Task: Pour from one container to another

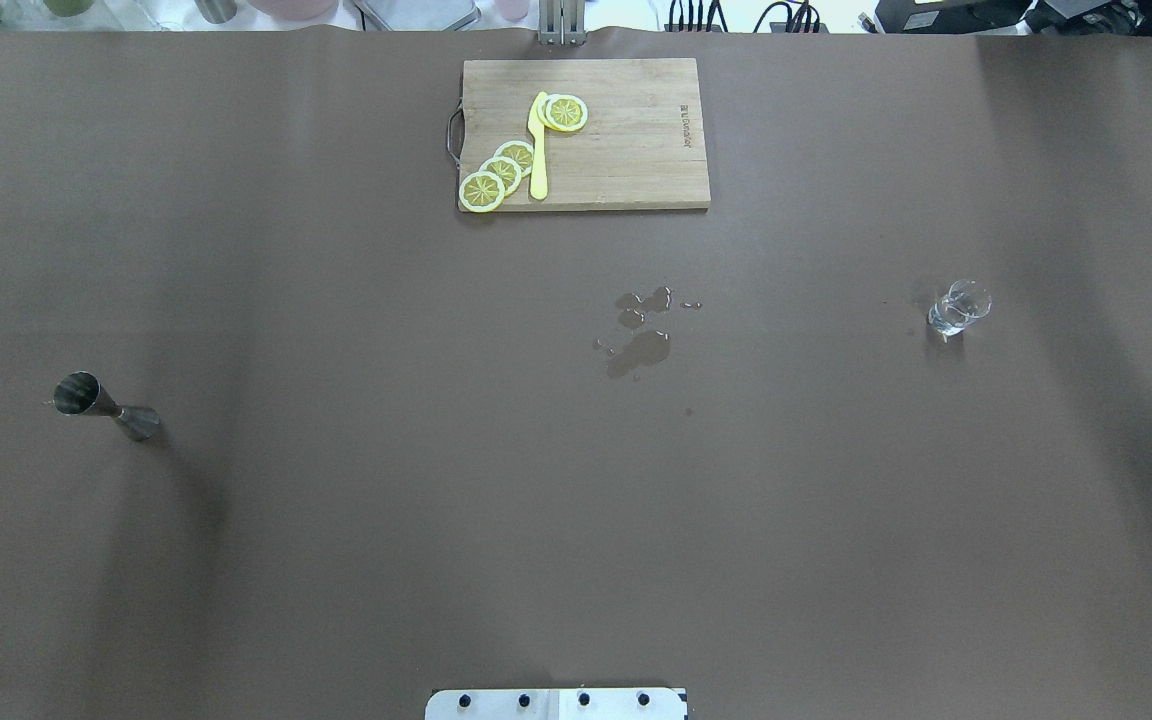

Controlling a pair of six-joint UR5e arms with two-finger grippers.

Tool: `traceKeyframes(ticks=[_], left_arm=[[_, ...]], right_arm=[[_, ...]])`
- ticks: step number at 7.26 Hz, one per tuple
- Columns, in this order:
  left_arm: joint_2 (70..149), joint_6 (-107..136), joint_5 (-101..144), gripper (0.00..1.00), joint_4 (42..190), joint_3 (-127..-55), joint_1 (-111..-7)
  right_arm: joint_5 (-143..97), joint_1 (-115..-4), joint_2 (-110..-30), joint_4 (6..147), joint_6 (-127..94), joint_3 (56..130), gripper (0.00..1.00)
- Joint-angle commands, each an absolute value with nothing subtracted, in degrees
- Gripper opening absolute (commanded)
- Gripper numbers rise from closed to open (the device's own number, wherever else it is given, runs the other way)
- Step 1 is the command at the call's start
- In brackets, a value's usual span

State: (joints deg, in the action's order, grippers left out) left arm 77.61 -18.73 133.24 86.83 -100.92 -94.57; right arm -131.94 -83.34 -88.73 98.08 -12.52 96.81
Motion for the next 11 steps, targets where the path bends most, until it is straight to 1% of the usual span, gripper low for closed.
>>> traceKeyframes(ticks=[1,4,11], left_arm=[[77.61,-18.72,133.24,0.99,86.84,-100.81,-94.57],[77.61,-18.72,133.24,0.99,86.84,-100.81,-95.01],[77.61,-18.72,133.24,0.99,86.84,-100.81,-95.1]], right_arm=[[-133.07,-84.19,-93.42,93.43,-12.83,97.47,1.0],[-132.72,-84.38,-94.57,93.34,-12.39,96.6,1.0],[-132.63,-84.38,-94.04,93.43,-12.92,95.89,1.0]])
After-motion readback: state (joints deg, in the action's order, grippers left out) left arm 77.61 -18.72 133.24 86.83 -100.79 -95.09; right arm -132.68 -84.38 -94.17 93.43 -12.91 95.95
